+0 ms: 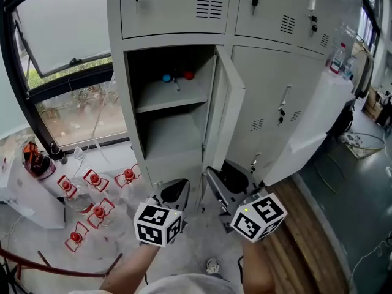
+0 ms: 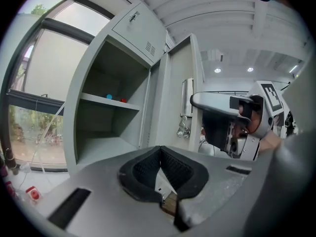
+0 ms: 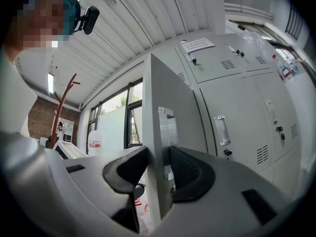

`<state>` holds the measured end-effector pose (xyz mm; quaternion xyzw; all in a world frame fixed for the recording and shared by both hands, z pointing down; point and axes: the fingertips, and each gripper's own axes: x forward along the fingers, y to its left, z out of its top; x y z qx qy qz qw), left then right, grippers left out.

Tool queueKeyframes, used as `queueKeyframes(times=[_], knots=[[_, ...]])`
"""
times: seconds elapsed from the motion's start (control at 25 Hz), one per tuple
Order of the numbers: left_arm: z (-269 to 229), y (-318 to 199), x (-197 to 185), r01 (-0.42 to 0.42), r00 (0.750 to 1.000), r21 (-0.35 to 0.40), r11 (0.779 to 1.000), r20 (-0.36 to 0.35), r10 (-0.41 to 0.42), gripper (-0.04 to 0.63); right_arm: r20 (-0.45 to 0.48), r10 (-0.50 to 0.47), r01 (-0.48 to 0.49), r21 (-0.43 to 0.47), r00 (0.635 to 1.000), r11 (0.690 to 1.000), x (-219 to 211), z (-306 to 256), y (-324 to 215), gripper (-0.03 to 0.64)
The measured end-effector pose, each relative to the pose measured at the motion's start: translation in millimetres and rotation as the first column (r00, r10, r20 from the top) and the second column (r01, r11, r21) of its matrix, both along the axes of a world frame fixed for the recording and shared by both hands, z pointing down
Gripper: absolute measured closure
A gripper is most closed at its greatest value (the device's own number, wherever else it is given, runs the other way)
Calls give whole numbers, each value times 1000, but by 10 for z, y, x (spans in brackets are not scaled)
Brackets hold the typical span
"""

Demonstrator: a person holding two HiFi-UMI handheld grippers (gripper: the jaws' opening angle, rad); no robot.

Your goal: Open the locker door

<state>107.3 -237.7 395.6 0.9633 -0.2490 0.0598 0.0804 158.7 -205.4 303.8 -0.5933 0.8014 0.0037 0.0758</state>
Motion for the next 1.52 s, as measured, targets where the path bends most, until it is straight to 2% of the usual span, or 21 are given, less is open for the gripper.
queueKeyframes(times=[0.24,0.56,0.72,1.12,1.52], knots=[[-27,72,380,-2,1000,1,1000,-8,2,588,-32,-39,39,7,999,999,274,-4,134,461],[-16,196,848,-33,999,1,999,4,33,588,-9,-42,42,14,999,999,718,-2,273,451],[-15,215,1021,-42,999,2,999,13,42,588,7,-17,17,22,1000,1000,958,11,329,486],[-22,321,1447,-73,997,20,997,39,72,588,3,25,-25,19,1000,1000,1446,40,358,516],[-65,306,1731,-39,999,34,999,32,38,588,-10,19,-19,18,1000,1000,1785,40,317,531]])
